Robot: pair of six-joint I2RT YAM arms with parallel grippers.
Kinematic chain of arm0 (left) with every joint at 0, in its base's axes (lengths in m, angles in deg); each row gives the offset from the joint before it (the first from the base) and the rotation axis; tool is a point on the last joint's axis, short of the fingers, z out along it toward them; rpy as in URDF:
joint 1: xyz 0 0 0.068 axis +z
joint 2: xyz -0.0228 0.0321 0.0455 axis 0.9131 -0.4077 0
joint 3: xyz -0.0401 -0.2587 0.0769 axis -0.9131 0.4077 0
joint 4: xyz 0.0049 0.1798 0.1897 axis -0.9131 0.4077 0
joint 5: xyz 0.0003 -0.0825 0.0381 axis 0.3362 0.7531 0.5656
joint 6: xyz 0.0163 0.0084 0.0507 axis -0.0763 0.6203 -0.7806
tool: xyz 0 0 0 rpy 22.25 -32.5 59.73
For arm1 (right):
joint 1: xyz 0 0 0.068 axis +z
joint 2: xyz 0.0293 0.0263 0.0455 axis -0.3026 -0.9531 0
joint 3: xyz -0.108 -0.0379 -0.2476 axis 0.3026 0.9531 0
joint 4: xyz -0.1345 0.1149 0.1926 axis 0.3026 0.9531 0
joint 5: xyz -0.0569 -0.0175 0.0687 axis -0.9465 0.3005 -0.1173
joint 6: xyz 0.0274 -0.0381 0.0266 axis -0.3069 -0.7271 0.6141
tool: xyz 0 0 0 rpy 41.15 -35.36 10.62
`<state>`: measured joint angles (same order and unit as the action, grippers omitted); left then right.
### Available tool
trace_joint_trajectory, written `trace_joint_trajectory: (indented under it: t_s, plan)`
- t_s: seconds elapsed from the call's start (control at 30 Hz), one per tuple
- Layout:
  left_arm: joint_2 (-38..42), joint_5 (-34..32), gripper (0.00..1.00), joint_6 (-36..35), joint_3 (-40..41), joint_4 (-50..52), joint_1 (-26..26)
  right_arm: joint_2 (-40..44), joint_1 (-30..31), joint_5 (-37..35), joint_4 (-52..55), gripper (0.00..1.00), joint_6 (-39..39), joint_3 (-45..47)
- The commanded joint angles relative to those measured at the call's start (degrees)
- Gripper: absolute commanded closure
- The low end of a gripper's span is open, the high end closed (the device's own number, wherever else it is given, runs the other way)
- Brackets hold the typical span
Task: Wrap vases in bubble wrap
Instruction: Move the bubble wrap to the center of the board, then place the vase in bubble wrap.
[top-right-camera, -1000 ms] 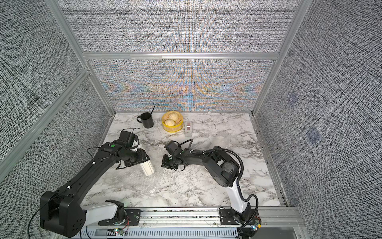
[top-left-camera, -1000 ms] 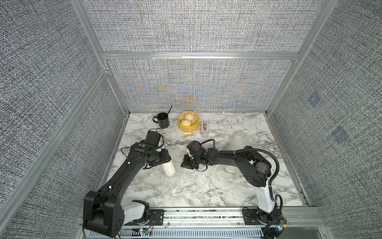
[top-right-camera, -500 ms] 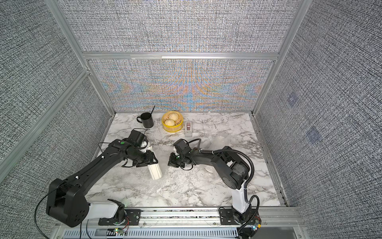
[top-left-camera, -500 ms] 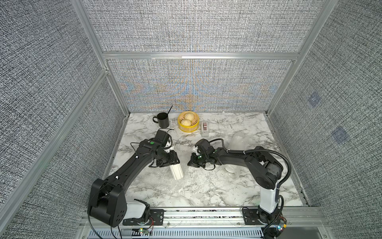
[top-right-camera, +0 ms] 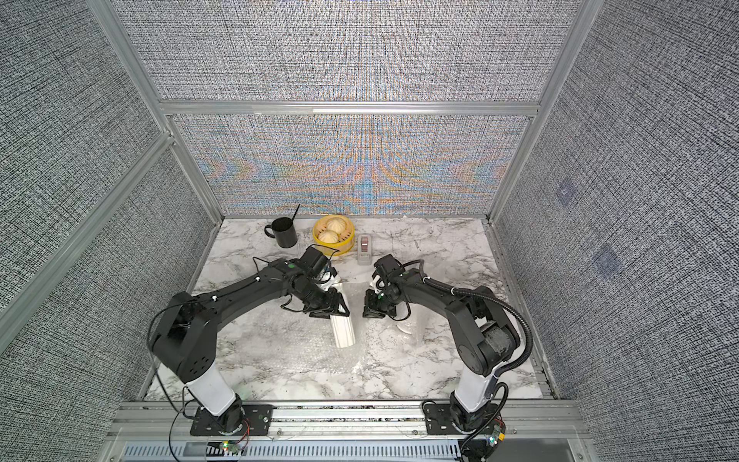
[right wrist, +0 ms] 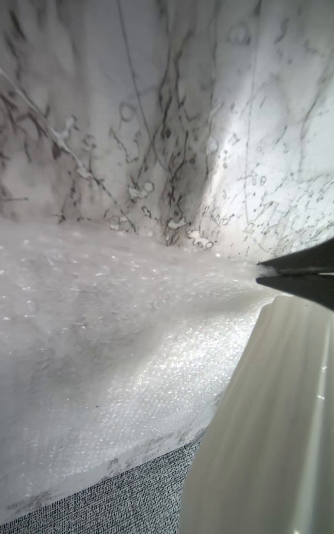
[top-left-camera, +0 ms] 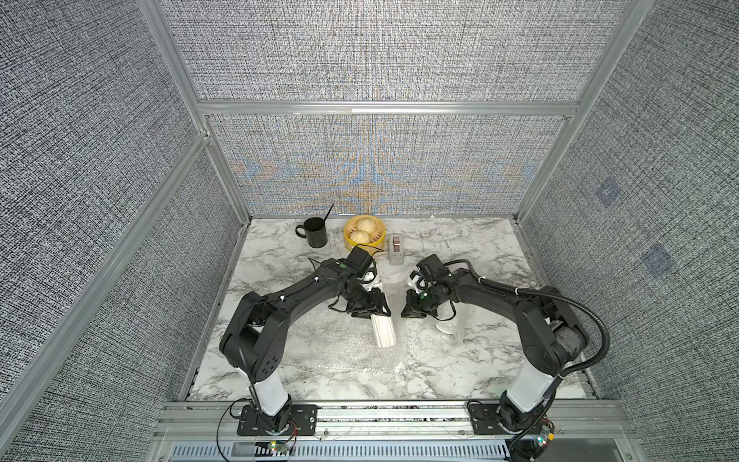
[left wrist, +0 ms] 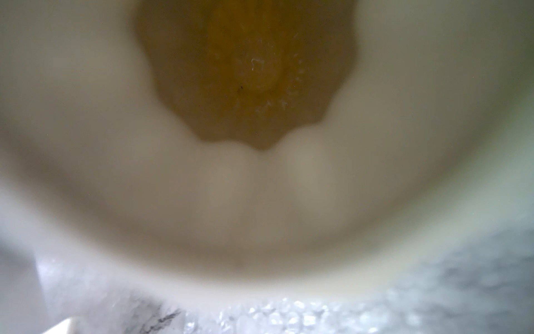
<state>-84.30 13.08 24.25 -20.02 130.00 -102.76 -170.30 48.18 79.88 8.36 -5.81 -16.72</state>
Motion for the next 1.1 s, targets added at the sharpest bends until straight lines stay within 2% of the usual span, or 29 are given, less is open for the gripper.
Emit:
trace_joint_trajectory:
  t_s: [0.0,0.13,0.2,0.37,0.6,0.9,1.07]
  plan:
    - [-3.1,5.0,1.00,1.5,-2.0,-4.0,-1.0,-1.7,-0.7,-2.6,5.0,1.00,-5.5,-2.5]
    - [-7.5,6.2,1.00,0.9,-5.6,-3.4,-1.7,-4.5,-0.8,-2.9,4.9,0.99,-6.5,-4.6]
    - [-8.7,7.6,1.00,0.8,-5.9,-4.9,-1.7,-5.0,-0.8,-3.3,5.1,0.96,-6.7,-5.0]
    - [-12.3,5.4,0.99,-2.0,-8.9,-0.6,-1.4,-4.2,-0.9,-6.4,6.2,0.85,-7.1,-5.0]
    - [-14.5,4.5,0.75,-1.7,-7.9,-1.5,-0.5,-1.9,-1.0,-10.2,9.1,0.74,-8.2,-5.6]
    - [-15.7,2.3,0.61,-2.0,-8.2,-1.2,-0.1,-2.3,-0.7,-12.3,12.3,0.69,-9.9,-6.9]
    - [-15.9,0.6,0.52,-2.3,-8.4,-0.8,0.4,-3.4,0.1,-16.4,13.9,0.66,-9.7,-8.4]
